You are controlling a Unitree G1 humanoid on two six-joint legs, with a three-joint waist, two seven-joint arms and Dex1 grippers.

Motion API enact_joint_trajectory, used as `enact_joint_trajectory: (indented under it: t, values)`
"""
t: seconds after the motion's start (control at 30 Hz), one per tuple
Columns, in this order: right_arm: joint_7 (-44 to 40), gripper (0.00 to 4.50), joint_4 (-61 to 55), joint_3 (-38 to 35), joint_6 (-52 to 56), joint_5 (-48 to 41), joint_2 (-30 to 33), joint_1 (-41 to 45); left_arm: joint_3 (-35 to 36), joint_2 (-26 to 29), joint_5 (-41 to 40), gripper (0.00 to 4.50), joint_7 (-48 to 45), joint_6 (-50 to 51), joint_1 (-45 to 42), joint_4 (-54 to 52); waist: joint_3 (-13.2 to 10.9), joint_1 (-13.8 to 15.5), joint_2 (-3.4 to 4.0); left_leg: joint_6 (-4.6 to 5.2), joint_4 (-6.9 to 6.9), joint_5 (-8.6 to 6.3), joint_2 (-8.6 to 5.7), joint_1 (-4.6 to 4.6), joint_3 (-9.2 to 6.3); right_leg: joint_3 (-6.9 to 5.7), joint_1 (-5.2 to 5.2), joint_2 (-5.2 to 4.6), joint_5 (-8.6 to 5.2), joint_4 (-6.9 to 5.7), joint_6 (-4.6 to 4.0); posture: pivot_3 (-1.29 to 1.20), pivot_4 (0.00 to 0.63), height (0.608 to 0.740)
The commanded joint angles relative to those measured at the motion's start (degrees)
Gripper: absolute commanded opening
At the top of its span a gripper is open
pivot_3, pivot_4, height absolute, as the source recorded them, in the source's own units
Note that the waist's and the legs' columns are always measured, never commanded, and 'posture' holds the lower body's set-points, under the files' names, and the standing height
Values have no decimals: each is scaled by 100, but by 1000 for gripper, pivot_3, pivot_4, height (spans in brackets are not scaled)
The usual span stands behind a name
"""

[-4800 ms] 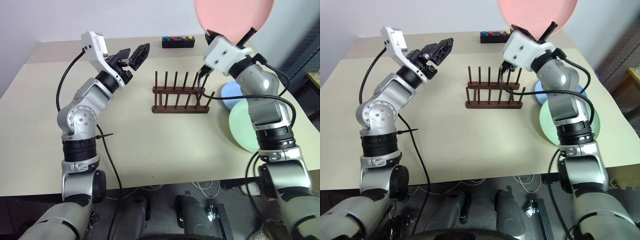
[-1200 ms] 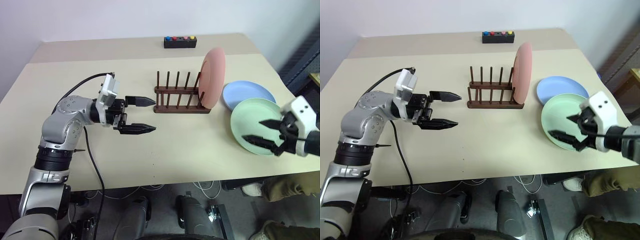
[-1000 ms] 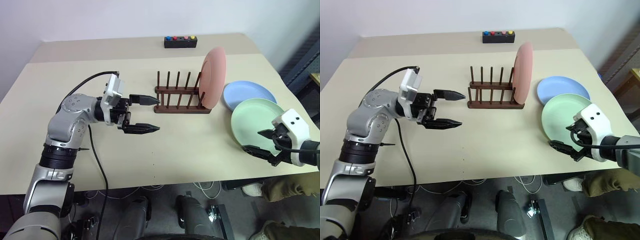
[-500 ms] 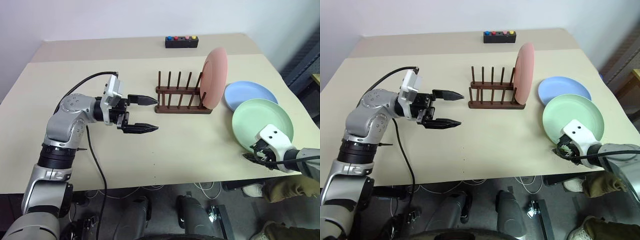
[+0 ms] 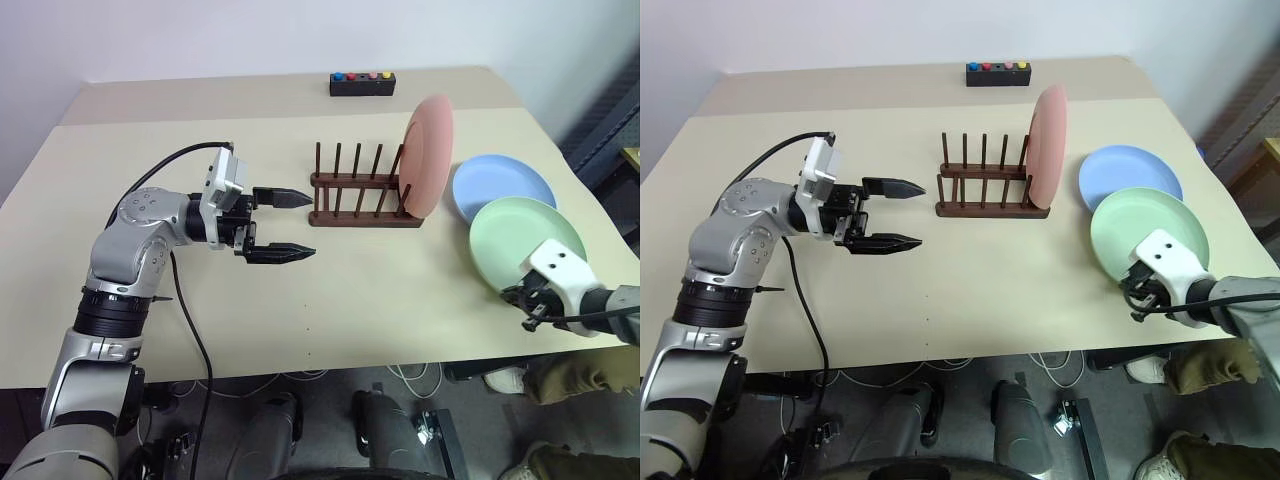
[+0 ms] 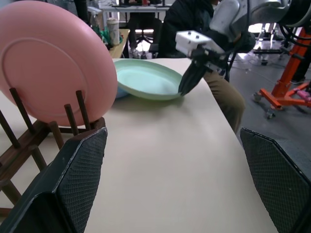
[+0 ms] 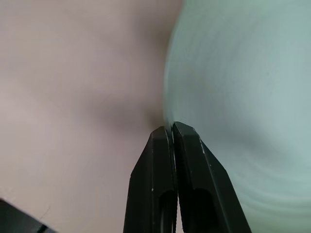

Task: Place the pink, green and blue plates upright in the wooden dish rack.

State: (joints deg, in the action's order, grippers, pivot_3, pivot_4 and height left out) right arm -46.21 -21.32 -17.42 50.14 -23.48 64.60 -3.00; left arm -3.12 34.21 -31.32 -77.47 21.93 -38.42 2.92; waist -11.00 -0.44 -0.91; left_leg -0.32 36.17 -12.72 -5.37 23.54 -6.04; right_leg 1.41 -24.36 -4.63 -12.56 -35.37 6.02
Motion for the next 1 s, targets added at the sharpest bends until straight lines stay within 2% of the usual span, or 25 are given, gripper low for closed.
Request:
enact_joint_trajectory:
  t: [0.03,0.27,0.4,0.57,0.67,0.8,0.9,1.0]
  values:
    - [-167,10,-154,-560,138,-222,134,287,151,-6,-48,4500,4,-84,-126,-27,0,-6,0,0,0,0,0,-1,0,0,0,0,0,-1,0,0,150,740]
    - [-371,10,10,-1051,293,-491,279,1003,203,21,-247,4500,-79,156,-138,-32,0,-1,1,0,-1,0,0,-1,0,0,0,-1,0,-1,0,0,150,740]
    - [70,10,778,-1033,-94,-279,267,1996,275,13,-205,4500,22,93,-182,14,-2,-13,4,0,2,0,-1,-1,3,1,0,-2,0,0,-1,0,150,740]
    - [805,10,1465,-1190,-56,-770,-502,3601,315,4,-173,4500,68,65,-171,35,-1,-39,8,-1,-6,0,2,-4,7,4,-3,-1,1,-3,-2,0,150,740]
    - [1460,10,1717,-1723,299,-1731,-1417,4806,444,-6,-212,4500,173,69,-173,80,-1,-49,8,-1,-6,0,3,-3,6,4,-5,0,1,-5,-2,0,150,740]
    - [2071,10,1903,-2117,275,-2706,-2251,6115,733,167,-277,4500,236,81,-242,353,-5,-33,20,-2,-7,1,2,-2,9,11,-15,0,6,-16,-5,0,150,740]
    - [2469,10,2030,-2308,409,-3535,-2671,6747,813,392,-176,4500,119,-11,-216,568,-5,-30,20,-2,-15,1,2,-1,7,8,-22,0,6,-24,-5,0,150,740]
    - [2474,10,1843,-2026,489,-3992,-3017,6784,856,507,-80,4500,154,-146,-189,695,-1,-17,14,-2,-15,1,1,-1,4,7,-19,-1,5,-21,-6,0,150,740]
